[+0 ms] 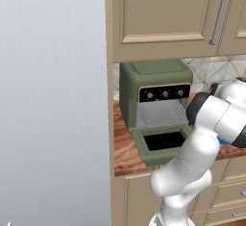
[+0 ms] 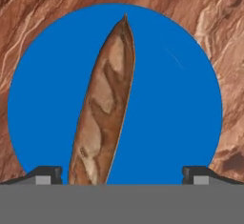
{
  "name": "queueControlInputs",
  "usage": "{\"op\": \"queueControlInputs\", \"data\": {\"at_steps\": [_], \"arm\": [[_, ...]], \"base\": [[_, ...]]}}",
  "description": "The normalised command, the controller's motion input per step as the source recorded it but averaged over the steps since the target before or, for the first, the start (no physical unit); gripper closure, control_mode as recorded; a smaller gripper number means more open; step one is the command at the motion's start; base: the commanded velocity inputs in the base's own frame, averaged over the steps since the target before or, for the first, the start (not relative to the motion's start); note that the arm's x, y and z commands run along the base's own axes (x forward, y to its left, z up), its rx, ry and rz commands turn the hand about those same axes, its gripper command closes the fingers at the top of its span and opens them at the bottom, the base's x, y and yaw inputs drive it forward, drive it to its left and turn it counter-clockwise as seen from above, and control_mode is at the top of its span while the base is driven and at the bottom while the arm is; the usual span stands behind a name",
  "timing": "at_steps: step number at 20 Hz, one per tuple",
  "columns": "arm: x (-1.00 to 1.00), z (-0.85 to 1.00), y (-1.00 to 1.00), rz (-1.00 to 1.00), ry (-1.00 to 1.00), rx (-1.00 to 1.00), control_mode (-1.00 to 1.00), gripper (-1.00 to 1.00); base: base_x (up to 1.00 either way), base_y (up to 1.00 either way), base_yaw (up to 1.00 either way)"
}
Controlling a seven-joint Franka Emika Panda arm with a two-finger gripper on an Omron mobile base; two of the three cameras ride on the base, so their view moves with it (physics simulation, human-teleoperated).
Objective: Pull the toaster oven rack outwards. Pick up the baguette from the plate and place it on the toaster oven rack. Close the toaster oven door fully and set the temperature to the lowest setting.
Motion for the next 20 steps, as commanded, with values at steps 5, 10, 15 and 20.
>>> {"op": "queueControlInputs", "data": {"at_steps": [5, 10, 15, 20], "arm": [[0.08, -0.31, 0.00, 0.00, 0.00, 0.00, -1.00, -1.00], [0.13, -0.19, 0.00, 0.00, 0.00, 0.00, -1.00, -1.00], [0.14, -0.17, 0.00, 0.00, 0.00, 0.00, -1.00, -1.00], [0.07, -0.17, 0.00, 0.00, 0.00, 0.00, -1.00, -1.00]], "base": [[0.00, 0.00, 0.00], [0.00, 0.00, 0.00], [0.00, 0.00, 0.00], [0.00, 0.00, 0.00]]}}
